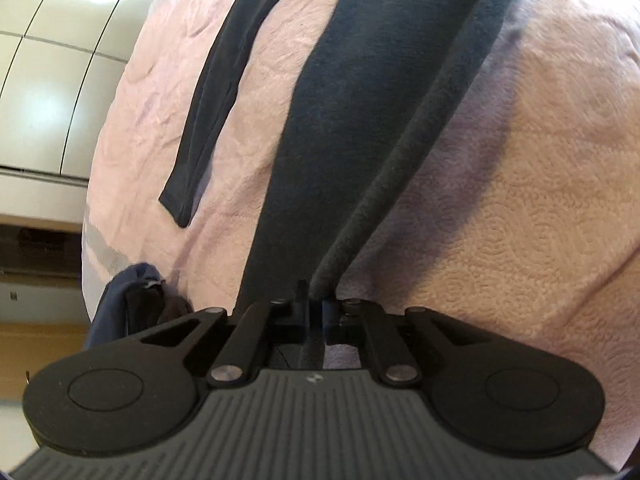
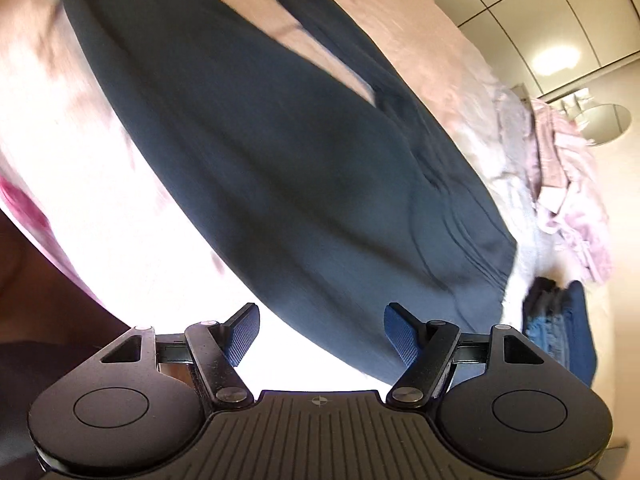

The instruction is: Fold clothes

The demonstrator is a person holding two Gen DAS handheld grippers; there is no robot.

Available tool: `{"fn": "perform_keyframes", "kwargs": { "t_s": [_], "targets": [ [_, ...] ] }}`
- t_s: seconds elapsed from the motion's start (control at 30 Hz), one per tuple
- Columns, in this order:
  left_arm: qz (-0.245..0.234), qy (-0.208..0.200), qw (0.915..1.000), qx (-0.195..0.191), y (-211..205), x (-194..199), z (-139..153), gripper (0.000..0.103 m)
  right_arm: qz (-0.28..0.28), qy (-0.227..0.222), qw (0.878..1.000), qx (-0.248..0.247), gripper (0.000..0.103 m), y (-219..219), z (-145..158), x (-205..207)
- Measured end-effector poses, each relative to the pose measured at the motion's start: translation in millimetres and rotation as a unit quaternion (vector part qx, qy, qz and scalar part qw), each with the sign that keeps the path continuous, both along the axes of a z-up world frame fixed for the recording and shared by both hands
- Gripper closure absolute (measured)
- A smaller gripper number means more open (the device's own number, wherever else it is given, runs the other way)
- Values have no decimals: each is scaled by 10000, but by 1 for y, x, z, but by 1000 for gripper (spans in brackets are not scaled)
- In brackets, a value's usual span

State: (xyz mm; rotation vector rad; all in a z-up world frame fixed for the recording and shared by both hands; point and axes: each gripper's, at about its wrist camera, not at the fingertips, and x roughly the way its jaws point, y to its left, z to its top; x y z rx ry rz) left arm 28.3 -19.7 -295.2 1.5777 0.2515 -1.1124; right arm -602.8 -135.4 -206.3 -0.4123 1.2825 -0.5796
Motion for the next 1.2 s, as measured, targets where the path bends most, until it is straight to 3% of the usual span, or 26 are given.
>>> {"fn": "perform_keyframes", "kwargs": {
  "t_s": [0.13, 0.33, 0.53, 0.57, 0.6, 0.63, 0.73, 0.93, 1.07, 1.2],
  "targets": [
    [408, 11, 9991, 99, -18, 0, 4, 98, 270, 252, 9985, -409, 31, -30, -21, -32],
    [837, -225, 9961, 142, -38, -3, -5, 98, 381, 250, 9943, -963, 31, -91, -41, -76],
    [1015, -401, 9938, 226, -52, -8, -11, 98, 555, 248, 9917, -1133, 32, -134, -50, -95],
    [1035, -409, 9935, 256, -53, -8, -6, 99, 638, 242, 9921, -1054, 37, -138, -49, -96],
    [1061, -413, 9931, 280, -55, -8, 0, 99, 733, 238, 9927, -924, 66, -141, -46, -97],
    [1109, -402, 9926, 275, -57, -6, 12, 99, 779, 202, 9937, -782, 98, -145, -40, -98],
    [1258, -351, 9911, 255, -65, 0, 52, 99, 761, 5, 9966, -323, 98, -159, -8, -98],
    [1682, -12, 9856, 186, -100, 31, 150, 99, 960, -360, 9947, 12, 99, -206, 100, -80],
    [1758, 451, 9821, 508, -134, 64, 182, 99, 1363, -181, 9904, 134, 99, -248, 151, -45],
    [1511, 811, 9802, 987, -169, 99, 183, 99, 1838, 363, 9818, 317, 99, -299, 168, 4]
  ]
}}
